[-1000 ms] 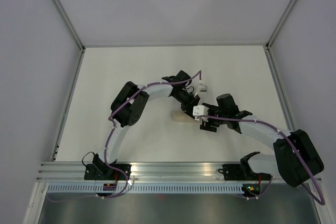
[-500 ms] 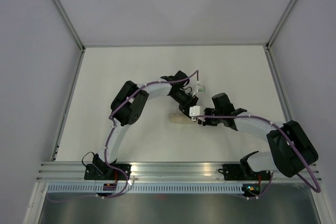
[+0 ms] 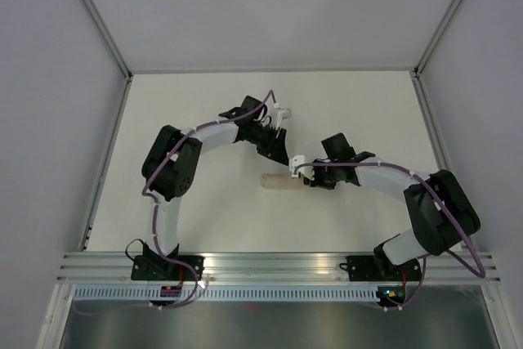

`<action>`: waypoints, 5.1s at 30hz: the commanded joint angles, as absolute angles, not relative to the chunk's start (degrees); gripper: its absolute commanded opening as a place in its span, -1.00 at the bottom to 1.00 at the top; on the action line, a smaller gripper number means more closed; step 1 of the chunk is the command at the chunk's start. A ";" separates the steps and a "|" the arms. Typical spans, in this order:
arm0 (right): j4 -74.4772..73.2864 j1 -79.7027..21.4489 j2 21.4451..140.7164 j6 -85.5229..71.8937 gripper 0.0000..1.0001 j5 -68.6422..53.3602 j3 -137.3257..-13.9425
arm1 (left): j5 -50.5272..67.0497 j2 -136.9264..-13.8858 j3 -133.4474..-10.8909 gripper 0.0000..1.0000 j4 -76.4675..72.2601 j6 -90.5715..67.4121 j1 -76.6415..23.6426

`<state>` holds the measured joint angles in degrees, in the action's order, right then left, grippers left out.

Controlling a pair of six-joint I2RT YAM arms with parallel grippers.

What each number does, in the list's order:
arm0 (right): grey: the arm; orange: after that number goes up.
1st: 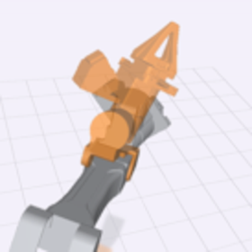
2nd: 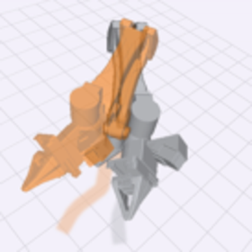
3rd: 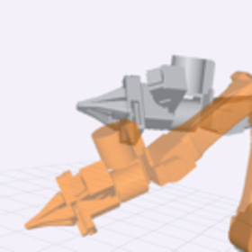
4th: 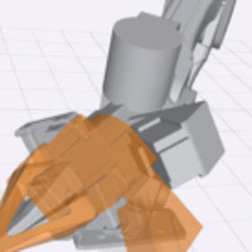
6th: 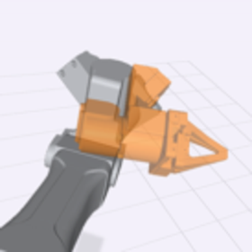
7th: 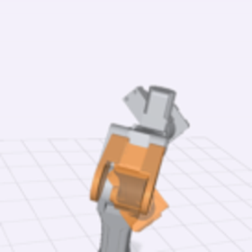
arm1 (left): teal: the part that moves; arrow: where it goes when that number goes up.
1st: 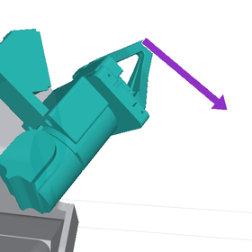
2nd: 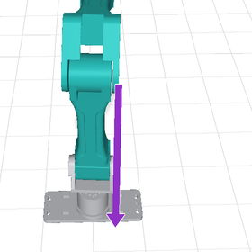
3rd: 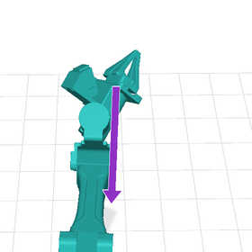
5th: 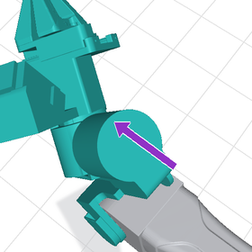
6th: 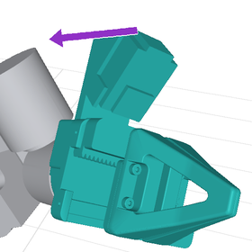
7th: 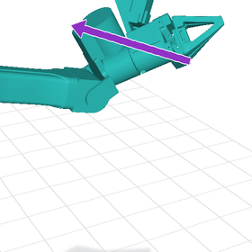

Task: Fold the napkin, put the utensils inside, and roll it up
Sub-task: Roll the napkin with the utensil

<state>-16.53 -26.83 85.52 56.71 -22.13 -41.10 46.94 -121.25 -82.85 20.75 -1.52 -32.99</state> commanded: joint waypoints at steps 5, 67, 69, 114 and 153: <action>-28.91 -26.81 90.70 54.14 -0.67 -21.27 -44.91 | 35.87 -110.50 -79.02 -0.03 12.31 -10.63 -28.83; -42.54 -24.00 119.44 23.73 -0.80 -38.67 -71.72 | -31.11 -96.85 -36.21 0.11 -29.53 -63.90 -56.86; -42.63 -23.91 119.79 23.38 -0.80 -39.11 -71.81 | -31.38 -97.12 -36.65 0.11 -29.62 -64.07 -56.86; -44.91 -17.58 108.20 24.87 0.35 -42.01 -74.35 | -12.23 -105.73 -57.82 -0.21 -3.43 -44.48 -44.39; -38.41 -6.86 99.76 25.75 0.39 -40.43 -71.10 | 19.16 -124.98 -94.75 0.11 23.73 -9.49 -32.08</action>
<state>-39.59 -7.29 102.10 26.20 -40.18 -71.00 18.13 -125.89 -93.17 19.64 -11.81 -32.47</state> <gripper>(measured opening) 0.689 0.547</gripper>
